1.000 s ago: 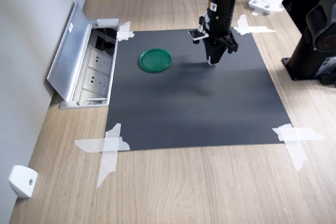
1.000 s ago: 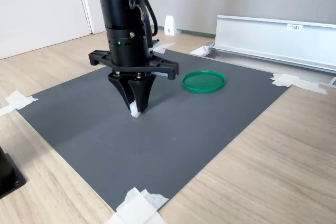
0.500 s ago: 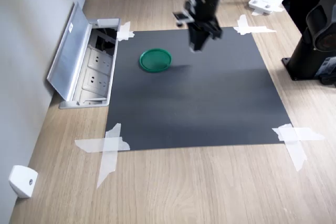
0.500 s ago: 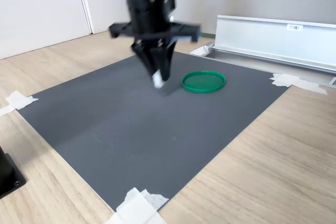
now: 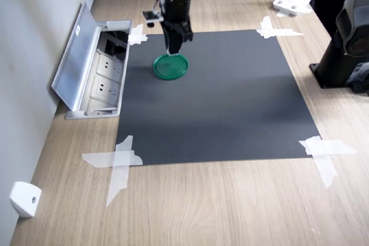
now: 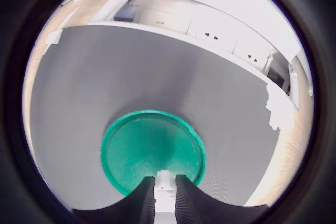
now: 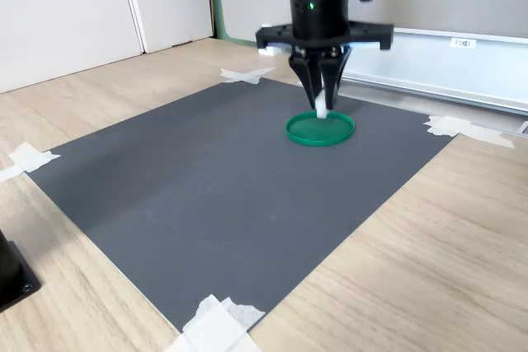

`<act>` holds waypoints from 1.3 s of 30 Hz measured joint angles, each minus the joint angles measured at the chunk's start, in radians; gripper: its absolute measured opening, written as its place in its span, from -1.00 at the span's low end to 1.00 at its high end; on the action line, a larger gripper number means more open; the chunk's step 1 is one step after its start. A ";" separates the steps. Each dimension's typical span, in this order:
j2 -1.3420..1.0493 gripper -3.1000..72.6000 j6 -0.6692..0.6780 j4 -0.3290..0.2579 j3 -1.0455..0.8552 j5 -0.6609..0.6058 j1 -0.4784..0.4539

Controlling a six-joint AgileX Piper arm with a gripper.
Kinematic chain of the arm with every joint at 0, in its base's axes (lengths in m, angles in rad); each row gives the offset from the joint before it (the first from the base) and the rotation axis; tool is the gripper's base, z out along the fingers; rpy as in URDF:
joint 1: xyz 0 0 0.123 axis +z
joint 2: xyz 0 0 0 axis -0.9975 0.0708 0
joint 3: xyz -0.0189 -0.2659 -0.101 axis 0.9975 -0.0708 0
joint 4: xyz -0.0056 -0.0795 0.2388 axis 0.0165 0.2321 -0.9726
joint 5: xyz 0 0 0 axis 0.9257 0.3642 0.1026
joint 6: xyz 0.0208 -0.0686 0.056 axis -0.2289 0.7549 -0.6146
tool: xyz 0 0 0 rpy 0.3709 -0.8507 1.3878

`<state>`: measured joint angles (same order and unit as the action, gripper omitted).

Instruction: Grasp a white terminal and put it on the green lid.

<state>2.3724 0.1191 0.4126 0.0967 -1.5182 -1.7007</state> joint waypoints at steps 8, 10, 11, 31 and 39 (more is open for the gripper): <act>0.018 -0.65 0.069 -0.042 0.009 0.006 0.000; 0.018 -0.61 0.087 -0.050 0.009 0.006 0.000; 0.018 -0.57 0.091 -0.051 0.009 0.006 0.000; -0.064 0.50 -0.033 -0.048 0.008 0.016 0.000; -0.320 -0.76 -0.232 -0.046 -0.105 0.115 0.010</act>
<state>2.0520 -0.1129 0.3666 -0.0082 -1.4037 -1.6903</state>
